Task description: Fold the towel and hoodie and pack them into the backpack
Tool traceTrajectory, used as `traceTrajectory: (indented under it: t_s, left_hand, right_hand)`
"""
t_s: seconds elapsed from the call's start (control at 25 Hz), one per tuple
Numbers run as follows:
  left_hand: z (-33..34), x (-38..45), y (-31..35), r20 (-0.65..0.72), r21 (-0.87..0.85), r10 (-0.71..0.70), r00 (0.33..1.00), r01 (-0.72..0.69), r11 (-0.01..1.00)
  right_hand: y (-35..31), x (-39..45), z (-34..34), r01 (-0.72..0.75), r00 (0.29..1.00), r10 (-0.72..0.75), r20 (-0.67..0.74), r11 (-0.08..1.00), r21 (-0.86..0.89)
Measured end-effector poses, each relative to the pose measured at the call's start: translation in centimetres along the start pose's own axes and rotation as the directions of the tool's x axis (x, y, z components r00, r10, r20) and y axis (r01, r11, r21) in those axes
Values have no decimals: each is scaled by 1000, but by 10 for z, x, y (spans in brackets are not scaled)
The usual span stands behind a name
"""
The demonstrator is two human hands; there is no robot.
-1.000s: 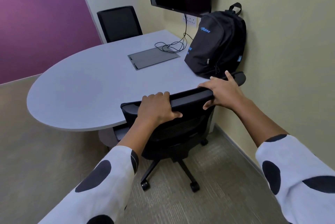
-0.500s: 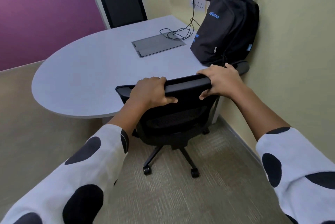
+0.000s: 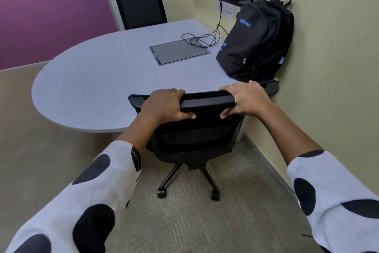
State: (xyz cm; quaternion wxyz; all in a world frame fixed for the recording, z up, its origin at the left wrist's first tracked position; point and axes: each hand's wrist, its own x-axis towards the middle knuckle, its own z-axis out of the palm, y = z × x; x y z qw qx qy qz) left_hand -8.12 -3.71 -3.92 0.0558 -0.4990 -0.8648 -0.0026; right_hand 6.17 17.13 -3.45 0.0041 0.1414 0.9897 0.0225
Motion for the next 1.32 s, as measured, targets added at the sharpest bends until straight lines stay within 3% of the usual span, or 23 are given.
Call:
traceTrajectory:
  t_s: [0.24, 0.52, 1.04, 1.12, 1.2, 1.24, 1.32]
  left_hand:
    - [-2, -2, -16, 48, -40, 67, 997, -65, 997]
    - [0, -16, -46, 26, -41, 10, 1000, -9, 999]
    - [-9, -16, -28, 101, -25, 19, 995, -17, 1000]
    - [-11, -17, -30, 176, -77, 27, 984, -13, 997]
    - [-21, -17, -30, 200, -254, -4, 980, 55, 966]
    - [-25, -13, -31, 180, -352, -30, 983, 93, 931]
    - [-37, -3, -26, 59, -427, -93, 994, 109, 897]
  right_hand:
    - [-13, -3, -1, -13, 1000, 13, -6, 999, 30]
    - [-30, 3, -6, 82, 997, -82, -15, 997, 6]
    - [-17, 0, -11, 101, 995, -101, 6, 995, 23]
    - [-17, -2, -14, 128, 989, -136, 64, 985, 120]
    - [-13, -6, -20, 128, 982, -169, 90, 930, 344]
    - [-6, -5, -26, 98, 986, -153, 69, 861, 499]
    - [5, 0, -39, 102, 994, -37, -107, 712, 695]
